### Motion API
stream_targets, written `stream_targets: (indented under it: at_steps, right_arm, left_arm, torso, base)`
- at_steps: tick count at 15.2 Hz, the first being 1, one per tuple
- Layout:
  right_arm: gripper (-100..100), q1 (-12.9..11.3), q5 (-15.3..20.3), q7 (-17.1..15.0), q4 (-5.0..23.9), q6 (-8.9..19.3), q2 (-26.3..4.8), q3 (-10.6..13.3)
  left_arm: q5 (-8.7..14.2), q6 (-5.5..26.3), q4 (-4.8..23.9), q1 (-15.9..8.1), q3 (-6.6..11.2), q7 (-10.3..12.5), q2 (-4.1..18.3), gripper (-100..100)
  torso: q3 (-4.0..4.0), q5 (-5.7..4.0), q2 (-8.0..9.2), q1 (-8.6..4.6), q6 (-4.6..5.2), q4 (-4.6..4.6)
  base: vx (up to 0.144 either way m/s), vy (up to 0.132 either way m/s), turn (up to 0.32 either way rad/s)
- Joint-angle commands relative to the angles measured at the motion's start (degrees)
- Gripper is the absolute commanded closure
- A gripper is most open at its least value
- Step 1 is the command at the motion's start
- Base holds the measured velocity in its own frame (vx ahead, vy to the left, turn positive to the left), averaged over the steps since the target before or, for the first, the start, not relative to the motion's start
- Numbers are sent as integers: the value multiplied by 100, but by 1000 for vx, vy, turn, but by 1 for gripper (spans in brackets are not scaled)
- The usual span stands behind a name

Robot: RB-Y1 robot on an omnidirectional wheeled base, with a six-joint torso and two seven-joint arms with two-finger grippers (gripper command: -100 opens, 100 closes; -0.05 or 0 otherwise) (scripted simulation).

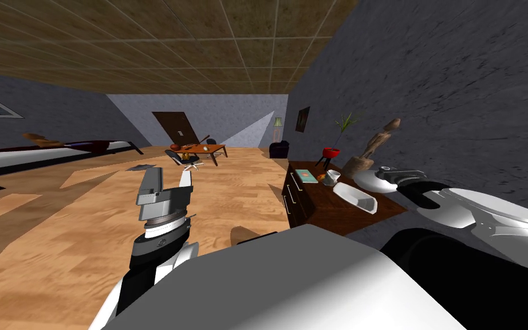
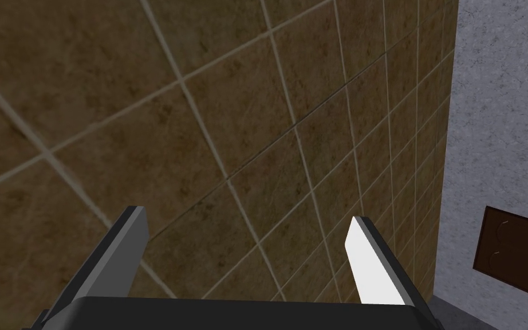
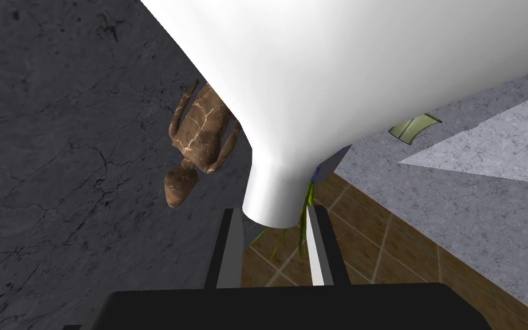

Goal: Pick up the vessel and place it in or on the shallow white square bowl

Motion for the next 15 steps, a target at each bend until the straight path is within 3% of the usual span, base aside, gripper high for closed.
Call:
stream_targets:
  at_steps: [1, 4, 5, 6, 10, 15]
  right_arm:
    - [100, 99, -95, -94, -31, -63, -207, -4]
    - [100, 205, -190, -183, -69, -137, -414, -6]
    - [100, 152, -141, -133, -48, -106, -310, -4]
    - [-100, 157, -148, -144, -54, -118, -327, 1]
    - [-100, 157, -148, -144, -55, -120, -326, 1]
    - [-100, 592, -427, -456, 94, -157, -834, -152]
  left_arm:
    - [0, 0, 0, 0, 0, 0, 0, 0]
    - [0, 0, 0, 0, 0, 0, 0, 0]
    - [0, 0, 0, 0, 0, 0, 0, 0]
    - [0, 0, 0, 0, 0, 0, 0, 0]
    - [0, 0, 0, 1, 1, 0, 1, 0]
    - [0, 0, 0, 1, 1, 0, 1, 0]
  torso:
    - [0, 0, 0, 0, 0, 0]
    - [3, 5, 4, 6, -2, 2]
    - [3, 6, 5, 10, -2, 2]
    - [2, 6, 0, 3, 2, 3]
    - [-10, -1, -20, -24, 2, -2]
    - [-18, -1, -33, -29, 1, -5]
  base:
    - [-78, 79, -5]
    - [-81, 82, 0]
    - [-48, 54, 3]
    - [-17, 21, 0]
    - [-3, 4, -1]
    - [19, -3, -23]
